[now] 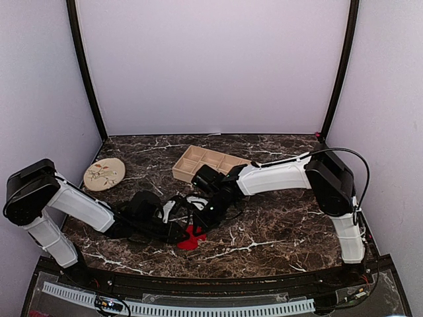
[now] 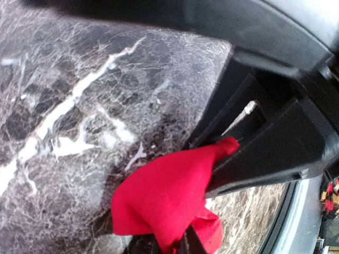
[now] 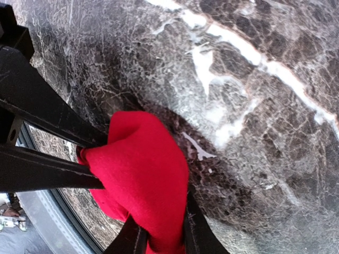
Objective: Roll the socks
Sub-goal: Roll the sock at the center of the board.
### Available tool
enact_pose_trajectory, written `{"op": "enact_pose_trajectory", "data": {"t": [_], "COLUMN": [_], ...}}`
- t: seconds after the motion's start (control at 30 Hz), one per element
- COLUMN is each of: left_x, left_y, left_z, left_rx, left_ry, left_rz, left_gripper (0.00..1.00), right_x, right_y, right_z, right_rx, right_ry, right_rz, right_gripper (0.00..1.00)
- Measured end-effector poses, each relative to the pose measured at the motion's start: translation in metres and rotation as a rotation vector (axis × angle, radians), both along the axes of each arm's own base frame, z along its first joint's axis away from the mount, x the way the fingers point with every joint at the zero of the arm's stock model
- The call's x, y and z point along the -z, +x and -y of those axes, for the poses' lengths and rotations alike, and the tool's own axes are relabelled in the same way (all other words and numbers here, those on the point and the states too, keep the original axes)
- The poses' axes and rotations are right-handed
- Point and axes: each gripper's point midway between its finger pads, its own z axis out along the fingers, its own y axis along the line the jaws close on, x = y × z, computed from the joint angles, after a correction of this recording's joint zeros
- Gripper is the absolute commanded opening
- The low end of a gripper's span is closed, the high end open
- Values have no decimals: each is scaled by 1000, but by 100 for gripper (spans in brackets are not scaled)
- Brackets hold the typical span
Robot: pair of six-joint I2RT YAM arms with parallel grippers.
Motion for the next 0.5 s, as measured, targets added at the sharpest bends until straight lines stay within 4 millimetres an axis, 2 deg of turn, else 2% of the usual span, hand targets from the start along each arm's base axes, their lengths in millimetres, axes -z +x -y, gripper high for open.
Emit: {"op": "enact_pose_trajectory", "data": {"t": [0.07,0.33,0.5], "left_x": [0,-1,0], "left_y": [0,3,2], "left_z": [1,0,-2], "left_rx": [0,10,17], "left_ry": [-5,-22,-41], "left_rz": [-5,-2,3], "left_gripper": [0,0,0], "right_x": [0,-3,-5], "right_y": [-1,0,-3], "right_z": [0,3,5], "right_rx": [-6,6,-4], "right_ry": [-8,-20,15], "right_rz": [11,31,49], "right_gripper": [18,37,43]}}
